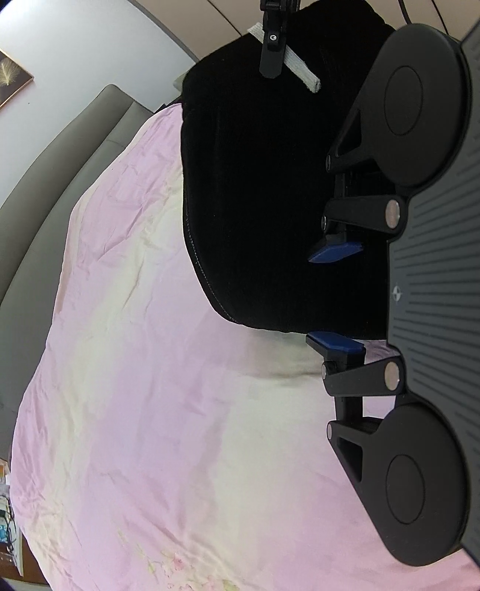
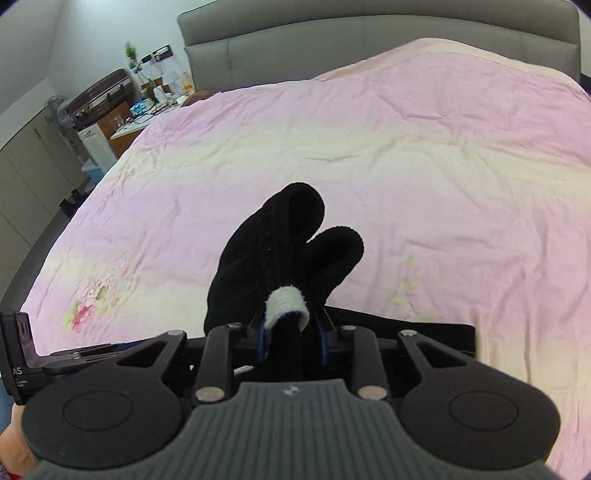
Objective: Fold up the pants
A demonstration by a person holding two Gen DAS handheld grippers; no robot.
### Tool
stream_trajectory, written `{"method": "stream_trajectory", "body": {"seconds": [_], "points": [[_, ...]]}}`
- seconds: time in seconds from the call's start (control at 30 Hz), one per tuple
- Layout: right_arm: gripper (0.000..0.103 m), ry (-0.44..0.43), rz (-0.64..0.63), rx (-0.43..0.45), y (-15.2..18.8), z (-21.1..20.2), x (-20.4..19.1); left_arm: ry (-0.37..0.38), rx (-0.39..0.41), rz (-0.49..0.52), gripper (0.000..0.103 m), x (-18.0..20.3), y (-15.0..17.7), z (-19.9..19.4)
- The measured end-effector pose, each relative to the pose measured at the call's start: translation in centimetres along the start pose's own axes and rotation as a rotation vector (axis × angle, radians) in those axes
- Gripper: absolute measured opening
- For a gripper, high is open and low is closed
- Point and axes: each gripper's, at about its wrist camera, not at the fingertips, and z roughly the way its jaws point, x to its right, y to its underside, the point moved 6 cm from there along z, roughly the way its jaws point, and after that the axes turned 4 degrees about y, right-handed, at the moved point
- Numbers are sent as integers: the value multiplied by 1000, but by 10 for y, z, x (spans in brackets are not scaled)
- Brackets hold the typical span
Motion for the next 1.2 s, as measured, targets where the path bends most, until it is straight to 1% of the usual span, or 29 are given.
{"method": "stream_trajectory", "body": {"seconds": [0.07, 0.17, 0.23, 0.37, 0.47, 0.6, 0.63, 0.7, 0.77, 0.8, 0.87, 0.9, 1.0, 1.03, 1.1, 1.13, 1.17, 1.2], "points": [[21, 9, 73, -24, 13, 2, 31, 8, -18, 27, 46, 8, 1, 11], [22, -6, 189, -71, 42, 21, 76, 2, -45, 85, 46, 22, 2, 29], [22, -18, 240, -91, 63, 38, 97, -6, -64, 132, 46, 31, 3, 42], [23, 15, 315, -132, 107, 74, 124, -38, -122, 220, 38, 41, 9, 72], [23, 20, 343, -129, 124, 87, 137, -40, -163, 230, 38, 41, 16, 94], [27, 35, 305, -134, 124, 92, 137, -105, -200, 314, 38, 46, 23, 109], [30, 48, 287, -138, 124, 92, 137, -113, -209, 340, 39, 49, 23, 109], [34, 66, 255, -144, 119, 92, 133, -117, -228, 384, 38, 53, 22, 105], [43, 66, 238, -161, 116, 90, 131, -98, -235, 428, 37, 57, 19, 95], [43, 59, 233, -168, 114, 87, 131, -81, -232, 440, 37, 57, 14, 89], [51, 78, 221, -163, 109, 76, 134, -66, -202, 460, 37, 60, 6, 79], [53, 92, 211, -148, 105, 70, 136, -72, -178, 467, 37, 62, -1, 76], [54, 110, 173, -94, 89, 49, 134, -79, -139, 456, 37, 61, -19, 68], [52, 104, 159, -79, 84, 45, 131, -74, -125, 440, 37, 60, -25, 69], [39, 90, 108, -56, 73, 44, 119, -70, -118, 412, 35, 60, -34, 78], [29, 92, 72, -45, 69, 46, 112, -64, -117, 406, 35, 61, -35, 83], [22, 97, 38, -43, 64, 51, 106, -60, -118, 407, 34, 63, -36, 89], [19, 100, 22, -45, 61, 57, 102, -59, -119, 413, 34, 64, -35, 96]]}}
